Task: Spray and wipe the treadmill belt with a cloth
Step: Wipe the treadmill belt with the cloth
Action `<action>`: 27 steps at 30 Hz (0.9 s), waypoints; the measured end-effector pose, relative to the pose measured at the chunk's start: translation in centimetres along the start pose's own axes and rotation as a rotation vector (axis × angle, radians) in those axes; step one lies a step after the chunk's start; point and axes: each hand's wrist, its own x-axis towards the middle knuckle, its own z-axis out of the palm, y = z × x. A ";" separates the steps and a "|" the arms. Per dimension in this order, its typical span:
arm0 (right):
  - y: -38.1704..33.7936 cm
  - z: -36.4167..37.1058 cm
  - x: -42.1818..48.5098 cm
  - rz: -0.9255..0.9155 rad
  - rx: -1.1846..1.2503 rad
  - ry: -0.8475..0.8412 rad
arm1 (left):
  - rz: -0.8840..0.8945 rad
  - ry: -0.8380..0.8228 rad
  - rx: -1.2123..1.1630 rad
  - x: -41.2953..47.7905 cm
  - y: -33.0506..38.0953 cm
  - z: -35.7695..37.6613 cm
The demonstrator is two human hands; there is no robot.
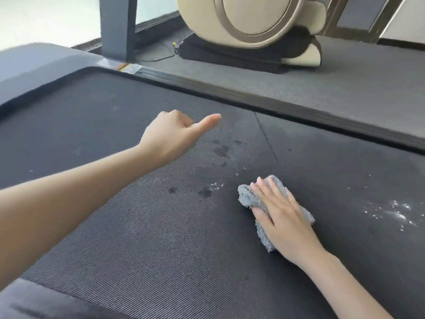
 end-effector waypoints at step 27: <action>-20.5 6.6 3.7 -0.900 -0.037 -0.152 | -0.195 0.178 -0.274 -11.1 -12.5 -13.8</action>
